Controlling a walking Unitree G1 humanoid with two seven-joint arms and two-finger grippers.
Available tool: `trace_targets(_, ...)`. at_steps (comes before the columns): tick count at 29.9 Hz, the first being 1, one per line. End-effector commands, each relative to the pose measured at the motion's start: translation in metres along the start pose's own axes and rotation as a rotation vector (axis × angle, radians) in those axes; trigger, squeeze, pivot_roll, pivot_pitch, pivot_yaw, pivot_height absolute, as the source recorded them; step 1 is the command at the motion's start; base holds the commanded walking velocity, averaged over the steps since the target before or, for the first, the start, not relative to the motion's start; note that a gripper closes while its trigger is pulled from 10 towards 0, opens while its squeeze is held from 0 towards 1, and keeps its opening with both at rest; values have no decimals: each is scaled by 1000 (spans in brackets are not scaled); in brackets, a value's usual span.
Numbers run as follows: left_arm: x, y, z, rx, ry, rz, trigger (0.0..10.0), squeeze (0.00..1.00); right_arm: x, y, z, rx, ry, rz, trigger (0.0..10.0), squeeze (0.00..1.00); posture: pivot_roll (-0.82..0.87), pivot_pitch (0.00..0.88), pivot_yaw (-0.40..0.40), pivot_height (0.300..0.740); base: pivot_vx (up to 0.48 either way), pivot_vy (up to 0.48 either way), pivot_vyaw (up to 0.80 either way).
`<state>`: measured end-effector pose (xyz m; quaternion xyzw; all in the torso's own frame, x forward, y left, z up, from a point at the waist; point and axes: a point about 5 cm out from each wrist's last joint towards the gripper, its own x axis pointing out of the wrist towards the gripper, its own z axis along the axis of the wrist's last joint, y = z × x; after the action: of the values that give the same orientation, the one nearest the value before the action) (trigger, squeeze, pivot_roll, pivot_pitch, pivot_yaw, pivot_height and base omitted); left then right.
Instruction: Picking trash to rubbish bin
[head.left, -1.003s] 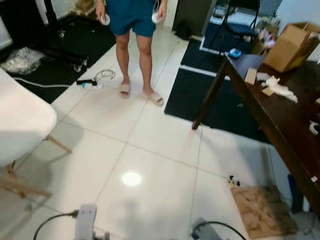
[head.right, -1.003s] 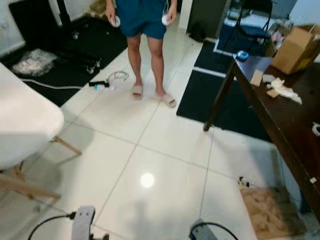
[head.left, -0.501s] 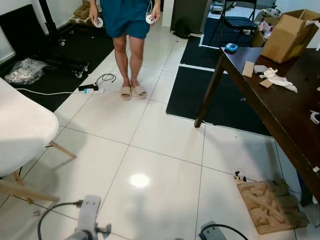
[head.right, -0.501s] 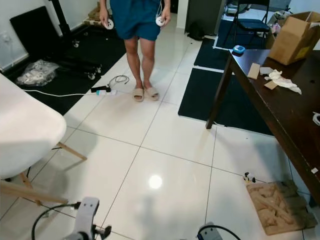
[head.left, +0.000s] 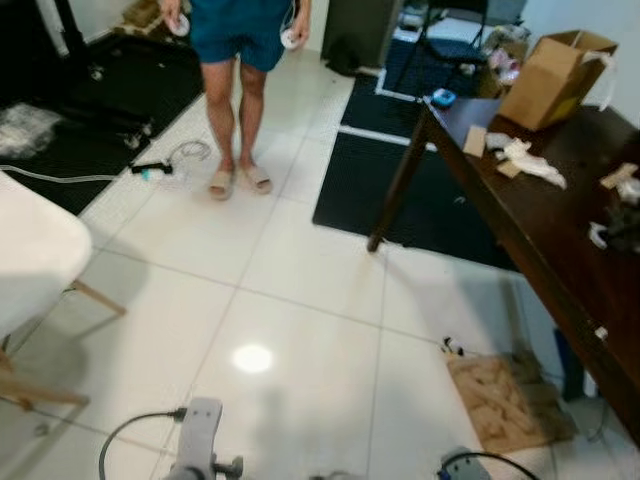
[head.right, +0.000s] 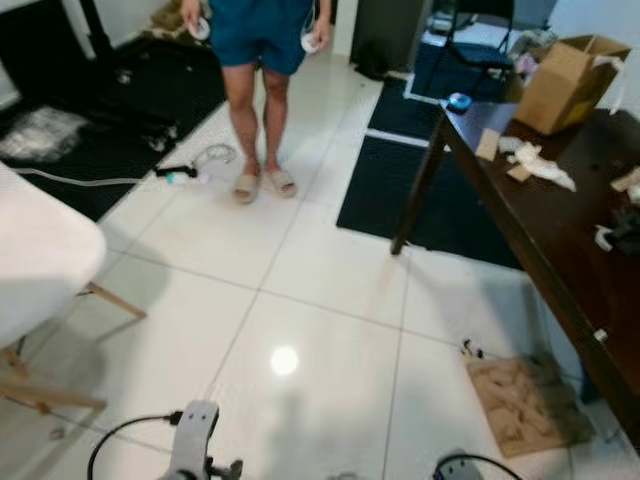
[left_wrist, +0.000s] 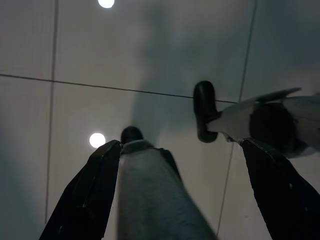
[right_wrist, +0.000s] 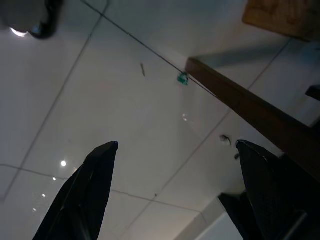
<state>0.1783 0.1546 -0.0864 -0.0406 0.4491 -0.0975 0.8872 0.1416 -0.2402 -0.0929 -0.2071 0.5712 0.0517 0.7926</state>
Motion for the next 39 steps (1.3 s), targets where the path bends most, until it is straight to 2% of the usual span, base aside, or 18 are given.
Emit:
trace_targets(1,-1,-8,-14,-29,36,-9,10000,0,0,-5,0,25,14,-23,10000,0,6,131,-131,740,0,0,0)
trace_targets(3,-1,-9,-16,-36,37,-11,10000,0,0,-5,1,33,13,-28,10000,0,6,131,-131,740,0,0,0)
trace_targets(5,-3,-11,-25,-17,64,-26,10000,0,0,-9,8,133,-19,-73,10000,0,14,145,-137,740,0,0,0)
trace_targets(7,-4,-12,-28,-4,74,-31,10000,0,0,-10,10,155,-32,-86,10000,0,14,145,-137,740,0,0,0)
trace_targets(9,-5,-12,-31,-12,79,-26,10000,0,-1,-14,19,264,-78,-97,10000,0,26,145,-137,740,0,0,0)
trace_targets(10,-5,-12,-31,-12,79,-26,10000,0,-1,-14,19,264,-78,-97,10000,0,26,145,-137,740,0,0,0)
trace_targets(12,-4,-12,-29,-34,67,-16,10000,0,-2,-20,43,362,-155,-91,10000,0,55,147,-135,740,0,0,0)
trace_targets(13,-3,-11,-25,-27,57,-6,10000,0,-4,-17,63,339,-213,-53,10000,0,60,146,-127,740,0,0,0)
trace_targets(16,-3,-10,-23,-20,51,1,10000,0,-5,-14,77,314,-250,-26,10000,0,60,146,-127,740,0,0,0)
trace_targets(17,-3,-9,-21,-11,46,4,10000,0,-8,-2,97,277,-301,34,10000,0,80,141,-112,740,0,0,0)
trace_targets(19,-3,-8,-19,-6,44,3,10000,0,-10,8,110,246,-334,75,10000,0,83,139,-110,740,0,0,0)
trace_targets(21,-3,-8,-19,-6,44,3,10000,0,-10,8,110,246,-334,75,10000,0,83,139,-110,740,0,0,0)
trace_targets(22,-3,-6,-18,3,42,0,10000,0,-11,25,119,190,-347,125,10000,0,106,131,-107,740,0,0,0)
trace_targets(23,-2,-6,-16,14,37,-3,10000,0,-12,47,120,56,-331,192,10000,0,129,130,-107,740,0,0,0)
trace_targets(25,-2,-6,-13,48,26,-7,10000,0,-13,63,119,-32,-309,251,10000,0,160,126,-109,740,0,0,0)
trace_targets(34,-4,-2,-17,26,34,1,10000,0,-14,66,121,-58,-302,276,10000,0,188,129,-143,740,0,0,0)
trace_targets(35,-5,-1,-20,-18,31,21,10000,0,-15,68,125,-103,-311,281,10000,0,202,119,-163,740,0,0,0)
trace_targets(39,-5,0,-21,-50,24,35,10000,0,-16,68,128,-167,-316,284,10000,0,214,115,-175,740,0,0,0)
